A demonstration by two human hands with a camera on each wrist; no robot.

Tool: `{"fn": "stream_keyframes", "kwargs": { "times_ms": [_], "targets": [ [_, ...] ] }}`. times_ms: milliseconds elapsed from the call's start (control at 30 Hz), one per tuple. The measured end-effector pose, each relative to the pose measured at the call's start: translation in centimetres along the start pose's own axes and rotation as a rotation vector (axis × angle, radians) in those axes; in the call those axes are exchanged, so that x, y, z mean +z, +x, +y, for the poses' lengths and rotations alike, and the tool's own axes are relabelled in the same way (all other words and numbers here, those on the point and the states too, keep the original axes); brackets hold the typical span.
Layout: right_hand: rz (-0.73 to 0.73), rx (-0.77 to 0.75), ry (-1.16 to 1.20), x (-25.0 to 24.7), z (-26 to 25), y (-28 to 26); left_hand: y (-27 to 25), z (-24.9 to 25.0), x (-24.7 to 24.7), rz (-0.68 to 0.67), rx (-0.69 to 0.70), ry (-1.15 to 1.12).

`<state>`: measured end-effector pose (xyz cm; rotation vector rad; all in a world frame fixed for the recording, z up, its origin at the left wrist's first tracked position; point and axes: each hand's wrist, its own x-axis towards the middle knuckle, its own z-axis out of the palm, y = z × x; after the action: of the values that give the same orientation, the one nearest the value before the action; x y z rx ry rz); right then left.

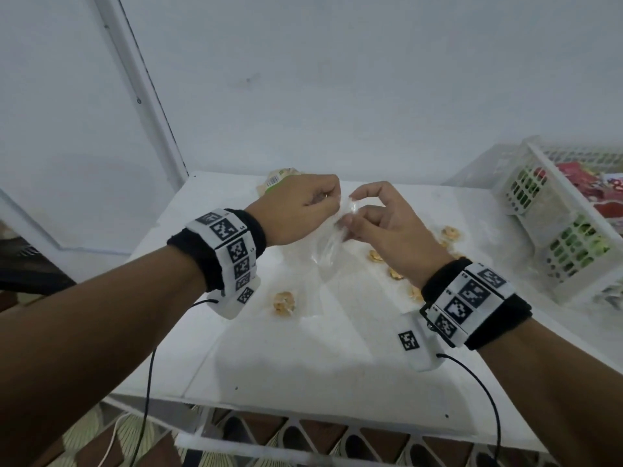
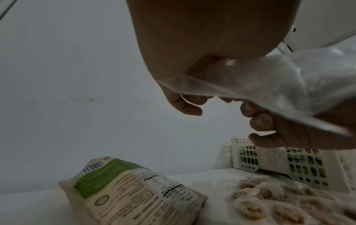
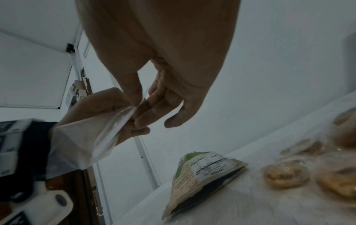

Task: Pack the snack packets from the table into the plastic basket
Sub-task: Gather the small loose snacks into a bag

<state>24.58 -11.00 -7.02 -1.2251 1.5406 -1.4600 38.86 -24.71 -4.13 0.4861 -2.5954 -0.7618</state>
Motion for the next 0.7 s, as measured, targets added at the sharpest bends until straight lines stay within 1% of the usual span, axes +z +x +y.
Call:
{"fn": "stream_keyframes", "kwargs": {
  "times_ms": [67, 167, 233, 267, 333, 400, 433, 567, 700],
  "targets": [
    [0.021, -0.003, -0.041, 0.0, 0.2, 0.0, -0.1, -0.4, 0.0, 0.017, 0.030, 0.099],
    [0.074, 0.007, -0.084, 0.1, 0.4, 0.1, -0.4, -1.4, 0.6, 0.127, 0.065, 0.394],
    [0.109, 0.012, -0.104, 0.2, 0.5, 0.1, -0.8, -1.3, 0.7, 0.216, 0.098, 0.435],
    [0.123, 0.022, -0.111, 0.1, 0.6, 0.2, -1.0, -1.1, 0.7, 0.222, 0.130, 0.422],
    [0.135, 0.045, -0.115, 0.0, 0.8, 0.2, -1.4, -0.6, 1.2, 0.144, 0.170, 0.370],
    [0.141, 0.066, -0.120, -0.3, 1.2, 0.1, -1.8, -0.1, 2.2, 0.029, 0.133, 0.307],
    [0.145, 0.075, -0.121, -0.4, 1.4, 0.0, -1.9, 0.1, 2.8, -0.004, 0.107, 0.279],
    [0.171, 0.096, -0.137, -0.9, 1.9, -0.4, -1.8, -0.1, 4.3, -0.026, 0.025, 0.162],
    [0.192, 0.112, -0.137, -1.5, 1.9, -0.9, -1.5, -0.4, 4.8, -0.057, -0.028, 0.102]
  ]
}}
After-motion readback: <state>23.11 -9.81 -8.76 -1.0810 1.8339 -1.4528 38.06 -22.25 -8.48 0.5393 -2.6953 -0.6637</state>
